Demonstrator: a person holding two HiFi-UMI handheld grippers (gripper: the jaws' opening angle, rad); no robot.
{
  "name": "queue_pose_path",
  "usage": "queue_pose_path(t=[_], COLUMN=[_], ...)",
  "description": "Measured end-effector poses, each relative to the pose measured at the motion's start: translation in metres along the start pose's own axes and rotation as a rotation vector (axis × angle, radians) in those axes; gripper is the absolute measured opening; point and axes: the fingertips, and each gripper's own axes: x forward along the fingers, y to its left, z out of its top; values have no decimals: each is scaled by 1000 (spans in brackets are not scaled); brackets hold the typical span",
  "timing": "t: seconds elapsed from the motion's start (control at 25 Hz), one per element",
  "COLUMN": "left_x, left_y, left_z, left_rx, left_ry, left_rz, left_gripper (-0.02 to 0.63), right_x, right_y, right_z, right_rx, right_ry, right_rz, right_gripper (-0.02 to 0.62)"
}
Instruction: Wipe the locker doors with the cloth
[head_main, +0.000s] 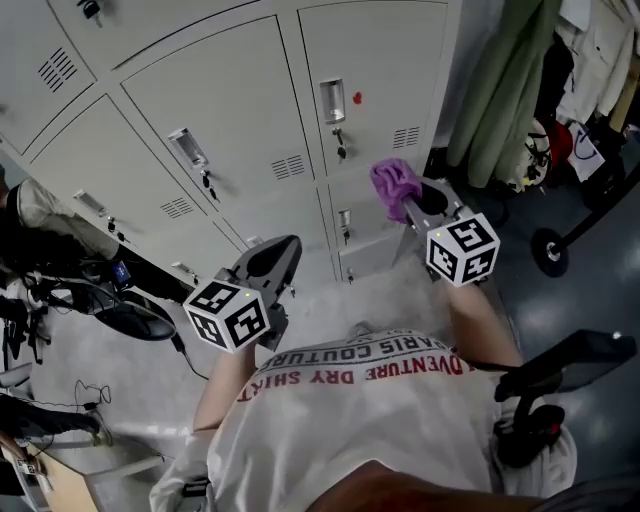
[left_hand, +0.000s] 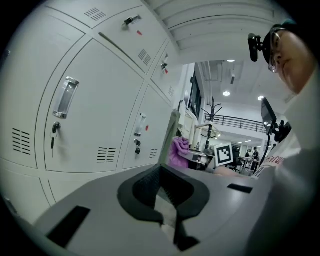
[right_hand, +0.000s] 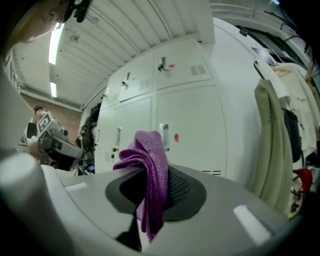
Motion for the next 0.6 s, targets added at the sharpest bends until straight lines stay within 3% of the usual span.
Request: queue_pose_path(t=[0.16,0.28,0.4,0.6], left_x=[-43,-67,-80,-110], left_y=[-36,-56,-81,-114], left_z=[-26,-51,-64,-74], left_rx=[47,25,-9,26], left_ry=[-11,-1,10,40], left_rz=[-30,-52,-103,-124], left_gripper=[-1,0,0,-1], right_x=[-69,-105,-134,-167], right_y=[91,136,164,199], right_z=[2,-27,-50,-44], right_rx=[26,80,97,73], right_ry=[-23,20,93,106], right_rz=[76,97,99,111], right_gripper=[54,54,54,54])
